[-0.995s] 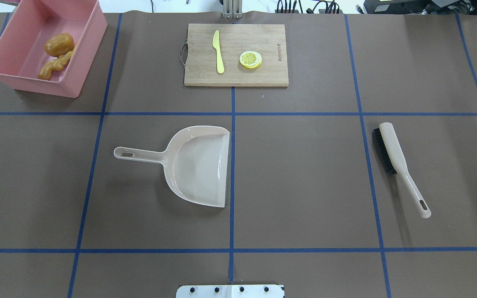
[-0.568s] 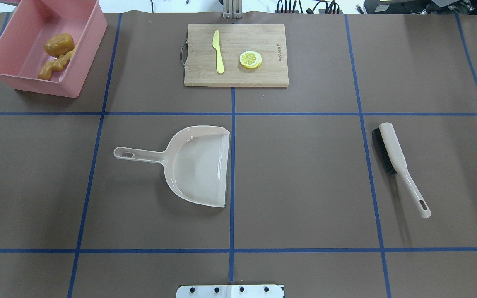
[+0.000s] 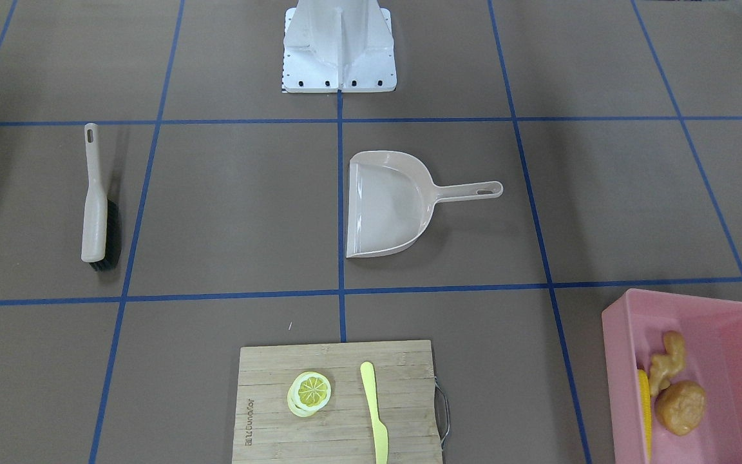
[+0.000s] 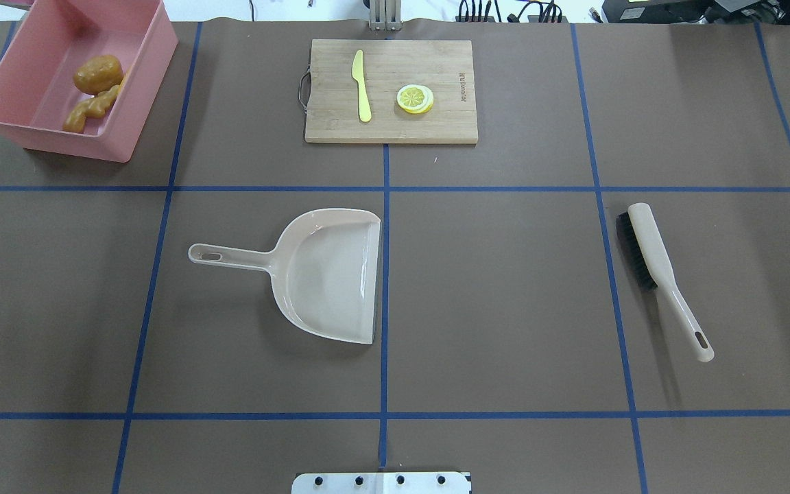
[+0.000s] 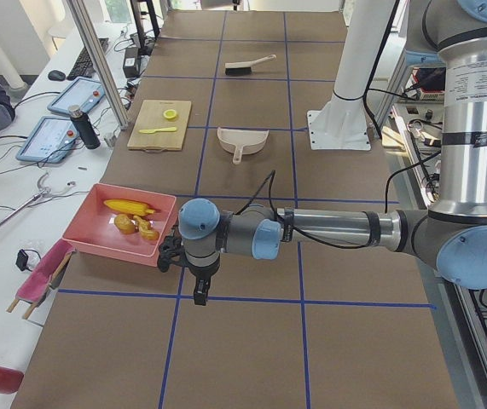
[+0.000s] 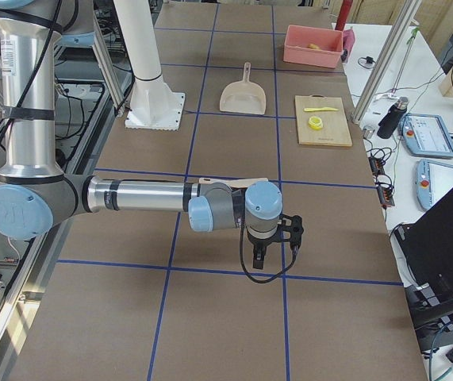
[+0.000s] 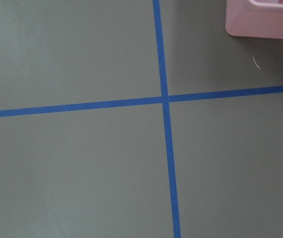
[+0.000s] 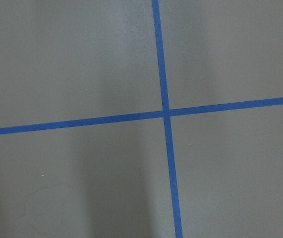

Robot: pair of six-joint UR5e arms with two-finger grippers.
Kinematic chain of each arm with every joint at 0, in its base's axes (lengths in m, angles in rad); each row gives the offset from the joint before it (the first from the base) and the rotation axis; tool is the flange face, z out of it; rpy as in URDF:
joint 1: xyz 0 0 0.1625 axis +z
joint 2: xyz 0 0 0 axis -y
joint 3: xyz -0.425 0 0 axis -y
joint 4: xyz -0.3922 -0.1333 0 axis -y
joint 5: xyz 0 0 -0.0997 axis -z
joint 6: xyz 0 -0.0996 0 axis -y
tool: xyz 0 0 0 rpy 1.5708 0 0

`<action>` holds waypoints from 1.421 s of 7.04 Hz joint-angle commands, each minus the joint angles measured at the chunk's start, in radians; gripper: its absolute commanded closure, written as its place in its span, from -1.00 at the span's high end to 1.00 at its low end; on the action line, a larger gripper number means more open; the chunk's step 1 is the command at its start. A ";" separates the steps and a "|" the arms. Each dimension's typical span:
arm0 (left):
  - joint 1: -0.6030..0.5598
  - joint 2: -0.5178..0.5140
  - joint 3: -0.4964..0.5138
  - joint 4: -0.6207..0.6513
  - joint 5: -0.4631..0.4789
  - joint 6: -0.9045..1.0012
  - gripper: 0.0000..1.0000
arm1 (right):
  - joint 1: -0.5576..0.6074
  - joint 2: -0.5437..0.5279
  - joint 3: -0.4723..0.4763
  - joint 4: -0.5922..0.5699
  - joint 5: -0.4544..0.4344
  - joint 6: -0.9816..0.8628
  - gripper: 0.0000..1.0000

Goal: Sweep and dump trash into bin

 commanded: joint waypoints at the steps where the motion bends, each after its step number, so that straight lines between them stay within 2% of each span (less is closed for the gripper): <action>1: -0.001 -0.002 0.011 -0.008 -0.002 0.001 0.99 | 0.000 -0.010 0.005 0.001 0.000 0.002 1.00; 10: -0.004 0.000 0.026 -0.014 -0.002 0.006 0.99 | 0.005 -0.015 0.005 0.000 0.001 0.001 1.00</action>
